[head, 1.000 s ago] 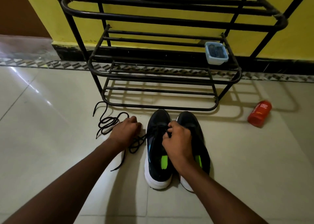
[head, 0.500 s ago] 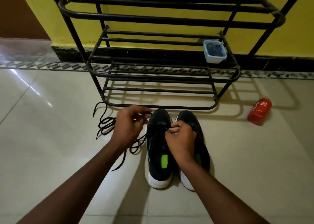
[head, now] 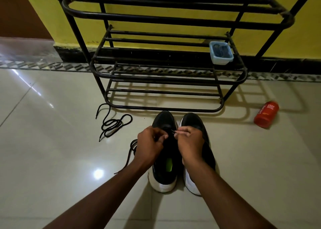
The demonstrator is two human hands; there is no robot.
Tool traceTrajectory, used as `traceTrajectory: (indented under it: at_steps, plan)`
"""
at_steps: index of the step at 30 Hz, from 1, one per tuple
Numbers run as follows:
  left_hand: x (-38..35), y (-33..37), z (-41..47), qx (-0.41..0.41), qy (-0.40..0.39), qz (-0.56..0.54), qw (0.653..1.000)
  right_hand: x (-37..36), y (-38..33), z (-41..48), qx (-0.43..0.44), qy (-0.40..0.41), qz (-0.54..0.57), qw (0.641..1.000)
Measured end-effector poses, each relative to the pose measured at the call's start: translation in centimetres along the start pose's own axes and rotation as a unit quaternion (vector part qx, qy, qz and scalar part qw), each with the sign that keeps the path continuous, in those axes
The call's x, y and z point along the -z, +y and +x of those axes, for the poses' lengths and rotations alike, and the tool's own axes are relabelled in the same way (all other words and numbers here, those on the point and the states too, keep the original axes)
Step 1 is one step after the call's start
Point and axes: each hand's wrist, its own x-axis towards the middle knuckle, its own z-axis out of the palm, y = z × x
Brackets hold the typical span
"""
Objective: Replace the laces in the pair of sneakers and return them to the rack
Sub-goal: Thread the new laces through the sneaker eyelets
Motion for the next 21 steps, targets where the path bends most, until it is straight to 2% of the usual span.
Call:
traceTrajectory:
  at_steps: [8,21]
  plan:
    - [-0.3,0.3,0.5,0.032,0.001,-0.018,0.999,0.3,-0.7,-0.3,0.006,0.007,-0.029,1.000]
    - [-1.1,0.4,1.3,0.007,0.006,0.040,0.999,0.2,-0.7,-0.6,0.007,-0.003,-0.019,1.000]
